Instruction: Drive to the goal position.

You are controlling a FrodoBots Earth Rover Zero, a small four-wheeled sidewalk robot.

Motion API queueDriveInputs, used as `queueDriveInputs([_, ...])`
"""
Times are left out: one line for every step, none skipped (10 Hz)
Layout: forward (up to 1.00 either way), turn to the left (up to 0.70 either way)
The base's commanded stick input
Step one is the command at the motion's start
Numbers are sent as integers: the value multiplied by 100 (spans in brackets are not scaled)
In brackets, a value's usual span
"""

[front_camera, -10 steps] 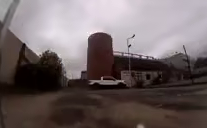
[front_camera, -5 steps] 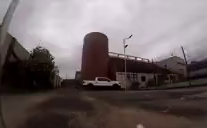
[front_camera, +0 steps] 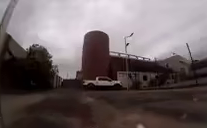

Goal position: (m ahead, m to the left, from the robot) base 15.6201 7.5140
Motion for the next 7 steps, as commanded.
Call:
queueDriveInputs([100,-25])
queueDriveInputs([100,4])
queueDriveInputs([100,40])
queueDriveInputs([100,40])
queueDriveInputs([100,40])
queueDriveInputs([100,40])
queueDriveInputs([100,40])
